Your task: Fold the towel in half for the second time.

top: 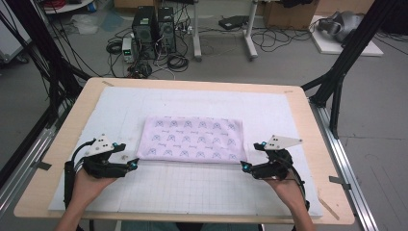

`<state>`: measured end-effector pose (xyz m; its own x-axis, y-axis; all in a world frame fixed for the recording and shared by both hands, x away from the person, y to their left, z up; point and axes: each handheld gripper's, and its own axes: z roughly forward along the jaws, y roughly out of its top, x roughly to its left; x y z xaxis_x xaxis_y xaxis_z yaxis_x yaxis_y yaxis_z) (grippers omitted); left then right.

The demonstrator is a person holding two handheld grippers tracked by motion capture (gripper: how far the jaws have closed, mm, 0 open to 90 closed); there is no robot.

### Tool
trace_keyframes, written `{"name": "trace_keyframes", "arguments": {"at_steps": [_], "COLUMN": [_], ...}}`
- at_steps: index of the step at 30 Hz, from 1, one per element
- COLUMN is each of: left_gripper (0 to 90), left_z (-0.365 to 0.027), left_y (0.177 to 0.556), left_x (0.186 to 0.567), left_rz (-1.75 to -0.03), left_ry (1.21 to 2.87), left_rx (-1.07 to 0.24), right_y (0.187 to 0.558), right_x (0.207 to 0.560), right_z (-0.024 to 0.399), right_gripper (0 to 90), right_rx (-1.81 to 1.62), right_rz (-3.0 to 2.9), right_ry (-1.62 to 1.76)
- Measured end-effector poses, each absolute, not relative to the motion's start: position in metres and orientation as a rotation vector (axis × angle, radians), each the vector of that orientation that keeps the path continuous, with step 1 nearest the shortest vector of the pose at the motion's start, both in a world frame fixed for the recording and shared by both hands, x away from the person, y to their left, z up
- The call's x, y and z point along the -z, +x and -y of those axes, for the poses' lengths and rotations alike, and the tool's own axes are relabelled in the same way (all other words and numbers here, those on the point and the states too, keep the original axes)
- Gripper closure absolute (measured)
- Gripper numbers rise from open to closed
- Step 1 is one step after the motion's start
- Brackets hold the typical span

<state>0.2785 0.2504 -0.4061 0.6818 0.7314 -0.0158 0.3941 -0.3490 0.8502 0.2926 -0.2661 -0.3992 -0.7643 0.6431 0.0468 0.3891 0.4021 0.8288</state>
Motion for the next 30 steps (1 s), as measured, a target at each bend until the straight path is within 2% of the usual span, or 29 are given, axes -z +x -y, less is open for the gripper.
{"name": "trace_keyframes", "arguments": {"at_steps": [15, 30], "left_gripper": [22.4, 20.5], "left_z": [-0.252, -0.256], "left_y": [0.259, 0.246], "left_x": [0.406, 0.411], "left_rz": [-0.864, -0.872], "left_ry": [1.967, 1.960], "left_rx": [-0.477, -0.479], "right_y": [0.268, 0.252], "right_x": [0.412, 0.408], "right_z": [0.295, 0.301], "right_gripper": [13.9, 13.9], "right_rx": [-1.297, -1.315], "right_rz": [-2.356, -2.336], "right_ry": [0.940, 0.918]}}
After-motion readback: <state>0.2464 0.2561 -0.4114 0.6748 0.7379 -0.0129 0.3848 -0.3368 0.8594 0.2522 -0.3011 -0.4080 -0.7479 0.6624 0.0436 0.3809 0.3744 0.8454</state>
